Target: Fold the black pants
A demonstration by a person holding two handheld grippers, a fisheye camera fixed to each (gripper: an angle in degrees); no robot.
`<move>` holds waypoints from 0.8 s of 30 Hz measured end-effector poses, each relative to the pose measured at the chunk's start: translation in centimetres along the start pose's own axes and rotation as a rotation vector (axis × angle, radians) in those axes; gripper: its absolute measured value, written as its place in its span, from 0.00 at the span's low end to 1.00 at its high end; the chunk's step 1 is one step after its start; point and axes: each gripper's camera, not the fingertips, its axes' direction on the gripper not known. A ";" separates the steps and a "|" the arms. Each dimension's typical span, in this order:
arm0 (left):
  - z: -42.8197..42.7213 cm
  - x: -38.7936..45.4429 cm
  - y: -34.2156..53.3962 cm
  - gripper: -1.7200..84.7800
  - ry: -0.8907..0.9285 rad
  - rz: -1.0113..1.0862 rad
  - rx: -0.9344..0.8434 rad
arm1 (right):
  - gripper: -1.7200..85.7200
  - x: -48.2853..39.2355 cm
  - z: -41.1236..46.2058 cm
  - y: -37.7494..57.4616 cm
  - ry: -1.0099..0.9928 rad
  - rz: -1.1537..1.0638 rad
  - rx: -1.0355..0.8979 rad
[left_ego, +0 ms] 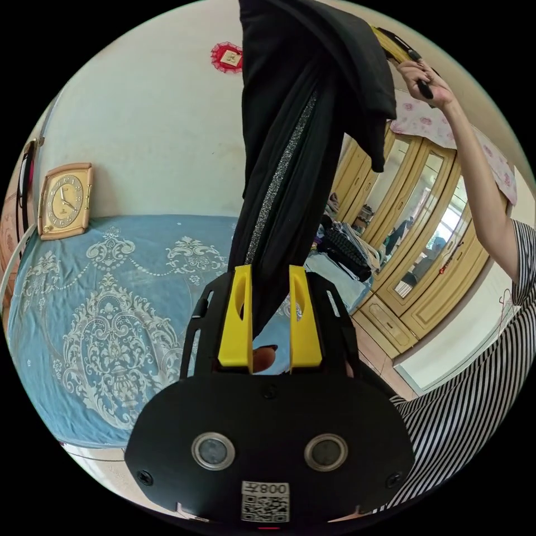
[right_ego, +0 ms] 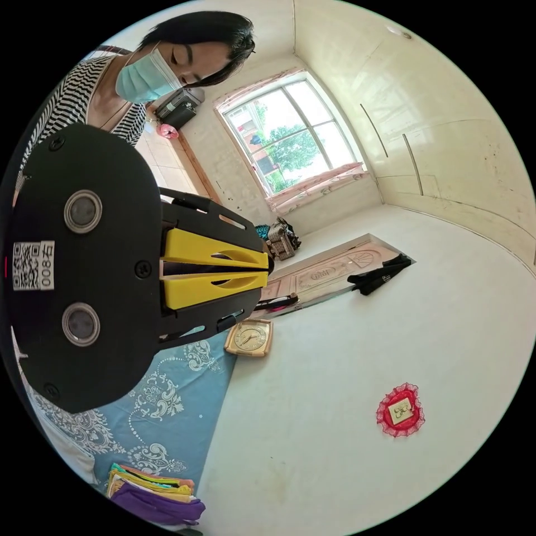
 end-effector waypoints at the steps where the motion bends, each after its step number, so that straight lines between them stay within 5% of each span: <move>1: -0.2 0.4 -0.1 0.10 -0.008 0.004 -0.014 | 0.04 0.6 0.1 0.1 0.007 0.008 0.001; 16: -16.0 -3.5 -5.0 0.03 -0.357 -0.093 -0.052 | 0.02 14.3 4.3 -0.3 0.024 0.186 0.028; 24: -30.0 -2.9 -15.7 0.03 -0.642 0.056 0.217 | 0.02 20.8 6.0 -5.6 -0.018 0.217 0.131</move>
